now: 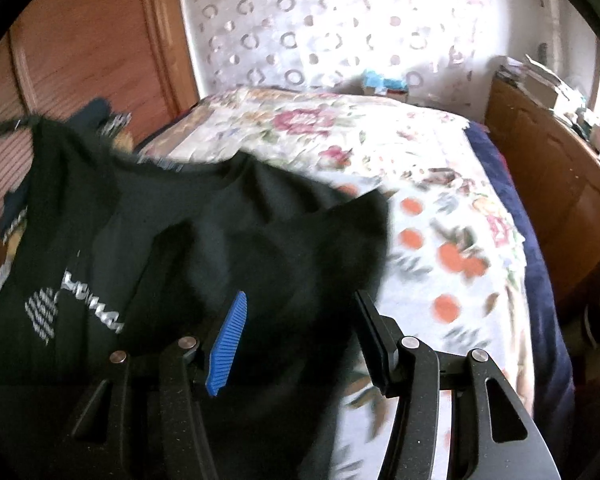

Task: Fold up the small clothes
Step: 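Grasp the hem with the left tool while the right tool grasps it too, lifting toward the collar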

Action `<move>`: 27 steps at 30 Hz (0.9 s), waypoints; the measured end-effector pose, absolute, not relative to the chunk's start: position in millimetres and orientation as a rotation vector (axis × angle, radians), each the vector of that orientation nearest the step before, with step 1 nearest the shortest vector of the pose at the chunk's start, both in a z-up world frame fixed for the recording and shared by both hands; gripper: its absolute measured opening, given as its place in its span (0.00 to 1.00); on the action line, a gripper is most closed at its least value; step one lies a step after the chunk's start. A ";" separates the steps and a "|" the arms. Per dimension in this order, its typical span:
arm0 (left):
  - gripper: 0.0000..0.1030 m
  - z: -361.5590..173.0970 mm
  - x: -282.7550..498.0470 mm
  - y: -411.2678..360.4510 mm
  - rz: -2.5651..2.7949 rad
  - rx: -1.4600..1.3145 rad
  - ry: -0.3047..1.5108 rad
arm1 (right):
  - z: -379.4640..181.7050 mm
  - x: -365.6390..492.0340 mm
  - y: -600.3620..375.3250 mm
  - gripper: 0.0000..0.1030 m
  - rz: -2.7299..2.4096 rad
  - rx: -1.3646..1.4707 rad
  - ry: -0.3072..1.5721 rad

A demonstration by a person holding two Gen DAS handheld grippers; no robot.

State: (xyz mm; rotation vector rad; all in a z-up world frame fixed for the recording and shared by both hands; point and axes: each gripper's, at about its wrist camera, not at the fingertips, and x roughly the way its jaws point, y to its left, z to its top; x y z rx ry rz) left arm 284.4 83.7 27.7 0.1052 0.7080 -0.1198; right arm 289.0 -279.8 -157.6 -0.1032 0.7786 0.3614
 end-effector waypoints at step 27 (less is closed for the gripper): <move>0.05 16.5 172.9 84.9 -0.164 -0.029 0.634 | -114.1 285.5 -276.2 0.04 0.417 -0.110 0.592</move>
